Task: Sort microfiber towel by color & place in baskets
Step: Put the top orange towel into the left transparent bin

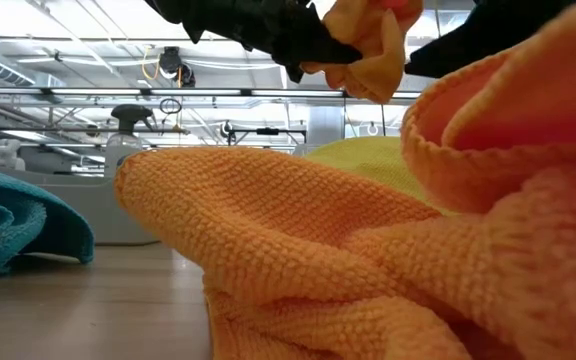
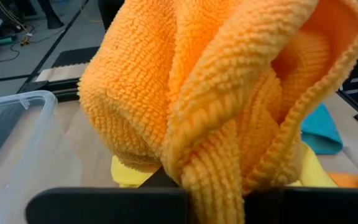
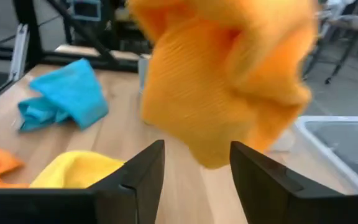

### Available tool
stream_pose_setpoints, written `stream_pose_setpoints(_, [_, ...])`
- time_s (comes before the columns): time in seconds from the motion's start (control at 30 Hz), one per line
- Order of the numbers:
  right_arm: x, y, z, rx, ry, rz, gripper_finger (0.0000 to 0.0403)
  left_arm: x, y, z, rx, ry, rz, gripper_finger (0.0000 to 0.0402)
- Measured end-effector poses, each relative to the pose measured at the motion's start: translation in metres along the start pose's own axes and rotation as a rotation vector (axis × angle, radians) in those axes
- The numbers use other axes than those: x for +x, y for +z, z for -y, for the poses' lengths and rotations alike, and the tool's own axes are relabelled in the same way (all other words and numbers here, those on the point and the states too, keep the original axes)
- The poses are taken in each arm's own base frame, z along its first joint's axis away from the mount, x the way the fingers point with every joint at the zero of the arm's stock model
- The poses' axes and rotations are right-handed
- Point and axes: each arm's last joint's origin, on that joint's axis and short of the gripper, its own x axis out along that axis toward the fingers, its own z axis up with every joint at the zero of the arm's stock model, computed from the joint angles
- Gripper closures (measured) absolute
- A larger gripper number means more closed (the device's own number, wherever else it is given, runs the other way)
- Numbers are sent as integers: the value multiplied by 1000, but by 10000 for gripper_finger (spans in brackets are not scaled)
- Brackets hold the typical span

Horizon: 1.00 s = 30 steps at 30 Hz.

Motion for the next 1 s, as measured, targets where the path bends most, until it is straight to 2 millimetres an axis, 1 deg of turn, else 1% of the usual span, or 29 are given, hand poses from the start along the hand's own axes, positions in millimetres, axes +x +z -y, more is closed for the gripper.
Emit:
stream_pose_setpoints(0.17, [-9,12,8,-31,-132,78,244,0,0,0,0,0,0,382])
stream_pose_setpoints(0.27, [-15,22,13,-52,-183,156,256,2,-2,0,0,-1,-2,382])
stream_pose_setpoints(0.33, [-18,29,14,-59,-181,217,269,3,-3,0,-1,-2,-8,382])
stream_pose_setpoints(0.4, [-19,33,12,-92,-102,261,283,6,-4,0,0,0,0,380])
stream_pose_setpoints(0.5, [-14,30,5,-146,60,272,305,6,-4,0,3,2,11,371])
stream_pose_setpoints(0.57, [-10,26,2,-125,92,246,319,6,-1,0,6,5,32,369])
stream_pose_setpoints(0.7, [0,18,-3,-85,104,189,342,6,0,-1,9,7,47,376])
stream_pose_setpoints(0.8, [5,16,-4,-40,96,180,353,6,1,-1,11,9,53,378])
stream_pose_setpoints(0.9, [7,15,-4,25,94,186,354,6,1,-1,21,12,56,377])
stream_pose_setpoints(1.0, [8,16,-5,89,91,189,346,6,4,0,68,17,83,375])
